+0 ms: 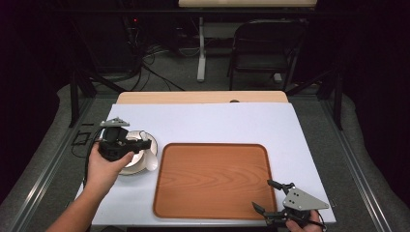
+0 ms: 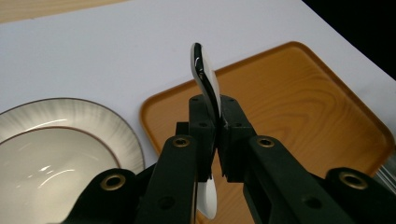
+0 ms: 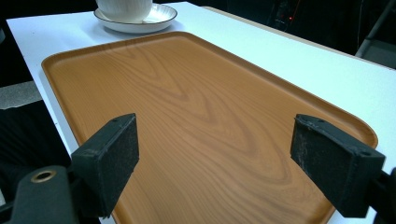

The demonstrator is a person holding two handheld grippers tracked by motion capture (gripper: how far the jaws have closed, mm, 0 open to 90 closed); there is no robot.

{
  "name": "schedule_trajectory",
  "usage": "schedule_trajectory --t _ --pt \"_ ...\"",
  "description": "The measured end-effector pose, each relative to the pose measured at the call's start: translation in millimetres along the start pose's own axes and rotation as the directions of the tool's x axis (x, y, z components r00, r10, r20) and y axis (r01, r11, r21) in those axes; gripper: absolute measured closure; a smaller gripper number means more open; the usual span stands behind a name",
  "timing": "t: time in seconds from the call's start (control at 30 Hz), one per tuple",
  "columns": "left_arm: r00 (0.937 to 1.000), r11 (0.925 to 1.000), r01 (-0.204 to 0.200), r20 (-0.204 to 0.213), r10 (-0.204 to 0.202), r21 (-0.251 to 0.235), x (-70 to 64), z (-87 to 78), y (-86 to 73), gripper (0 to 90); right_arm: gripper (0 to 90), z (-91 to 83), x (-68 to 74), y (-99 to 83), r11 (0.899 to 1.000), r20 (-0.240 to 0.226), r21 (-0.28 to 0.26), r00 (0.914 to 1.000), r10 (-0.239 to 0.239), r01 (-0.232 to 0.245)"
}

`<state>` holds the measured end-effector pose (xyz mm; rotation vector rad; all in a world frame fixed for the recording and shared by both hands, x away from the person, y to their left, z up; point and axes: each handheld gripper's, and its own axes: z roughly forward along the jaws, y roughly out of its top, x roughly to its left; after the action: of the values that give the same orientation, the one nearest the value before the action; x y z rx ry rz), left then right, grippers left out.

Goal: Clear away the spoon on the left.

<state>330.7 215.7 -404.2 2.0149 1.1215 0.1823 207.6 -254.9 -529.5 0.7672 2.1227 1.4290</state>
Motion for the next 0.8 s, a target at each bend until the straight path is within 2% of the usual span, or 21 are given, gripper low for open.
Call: schedule_trajectory --t 0.1,0.17,0.23,0.3,0.5,0.67,0.77,0.8 --pt "0.9989 0.9991 -0.034 0.032 0.033 0.026 -10.8 5.1 1.3 85.1 14.8 0.0 0.1 0.0 1.000 0.000 0.000 1.0000 -0.001 0.001" --pt "0.9986 0.9988 -0.037 0.040 0.035 0.032 -13.7 6.5 1.6 85.1 14.8 0.0 0.0 0.0 1.000 0.000 0.000 1.0000 -0.001 0.001" --pt "0.9957 0.9969 -0.062 0.072 0.059 0.049 -21.1 9.9 2.9 85.1 14.8 0.0 0.1 0.0 1.000 0.000 0.000 1.0000 0.000 0.000" --pt "0.9951 0.9965 -0.065 0.078 0.061 0.052 -24.2 11.2 3.1 85.1 14.8 0.0 0.1 0.0 1.000 0.000 0.000 1.0000 -0.001 0.001" --pt "0.9872 0.9884 -0.119 0.118 0.107 0.095 -38.6 18.6 5.3 85.1 14.8 -0.1 0.1 0.0 1.000 0.000 0.000 1.0000 -0.002 0.002" --pt "0.9816 0.9799 -0.137 0.153 0.115 0.144 -45.5 29.4 5.2 85.2 14.9 -0.2 0.2 0.0 1.000 0.000 -0.002 1.0000 -0.002 0.002" --pt "0.9811 0.9767 -0.135 0.161 0.108 0.167 -44.9 34.5 4.6 85.1 14.9 -0.4 0.2 0.0 1.000 0.000 -0.002 1.0000 -0.003 0.003" --pt "0.9818 0.9728 -0.124 0.167 0.092 0.196 -43.4 40.2 3.6 85.1 14.9 -0.4 0.2 0.0 1.000 0.000 -0.002 1.0000 -0.002 0.002"
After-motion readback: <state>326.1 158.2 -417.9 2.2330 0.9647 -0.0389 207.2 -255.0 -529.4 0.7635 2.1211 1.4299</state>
